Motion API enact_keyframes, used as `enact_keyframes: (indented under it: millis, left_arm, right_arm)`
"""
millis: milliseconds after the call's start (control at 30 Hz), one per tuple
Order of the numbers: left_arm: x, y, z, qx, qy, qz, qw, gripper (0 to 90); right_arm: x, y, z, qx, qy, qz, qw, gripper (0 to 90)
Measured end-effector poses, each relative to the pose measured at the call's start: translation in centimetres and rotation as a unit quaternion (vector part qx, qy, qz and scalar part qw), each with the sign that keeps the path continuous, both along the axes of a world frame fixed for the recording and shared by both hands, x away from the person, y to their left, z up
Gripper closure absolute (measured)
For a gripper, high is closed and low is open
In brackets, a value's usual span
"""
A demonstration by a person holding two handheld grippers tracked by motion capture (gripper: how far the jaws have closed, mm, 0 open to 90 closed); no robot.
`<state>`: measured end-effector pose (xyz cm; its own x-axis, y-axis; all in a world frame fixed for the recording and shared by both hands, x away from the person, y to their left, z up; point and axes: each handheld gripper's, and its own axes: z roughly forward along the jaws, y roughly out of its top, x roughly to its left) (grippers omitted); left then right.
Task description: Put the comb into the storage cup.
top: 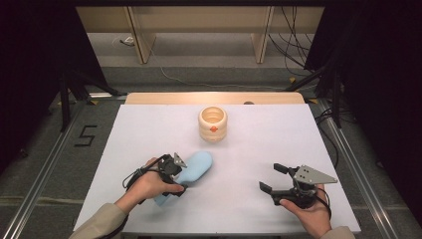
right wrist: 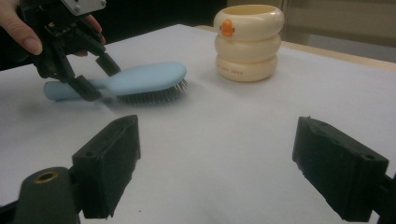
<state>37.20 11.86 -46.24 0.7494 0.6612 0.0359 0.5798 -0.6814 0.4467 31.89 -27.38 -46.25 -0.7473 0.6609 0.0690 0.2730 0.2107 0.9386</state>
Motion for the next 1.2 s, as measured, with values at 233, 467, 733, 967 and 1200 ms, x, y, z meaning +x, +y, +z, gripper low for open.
enact_keyframes:
  millis: [233,467,733,967,1200]
  left_arm:
    - [0.1,-0.2,0.0,0.008,0.014,0.005,0.9999,36.0]
    - [0.2,-0.5,0.0,0.012,0.029,0.013,0.9994,41.9]
    - [0.4,-0.8,0.2,0.03,0.037,0.007,0.9988,45.6]
    - [0.5,-0.9,0.3,0.034,0.047,0.006,0.9983,50.8]
    - [0.7,-1.1,0.2,0.041,0.06,0.008,0.9973,54.9]
  right_arm:
    - [0.0,0.0,0.0,0.0,-0.001,0.0,1.0,16.2]
    - [0.0,0.0,0.0,-0.001,-0.001,0.0,1.0,16.2]
    - [0.0,0.0,0.0,-0.001,0.0,0.001,1.0,16.2]
    - [0.0,0.0,0.0,-0.002,0.001,0.0,1.0,16.2]
    - [0.0,0.0,0.0,-0.001,0.001,0.001,1.0,16.2]
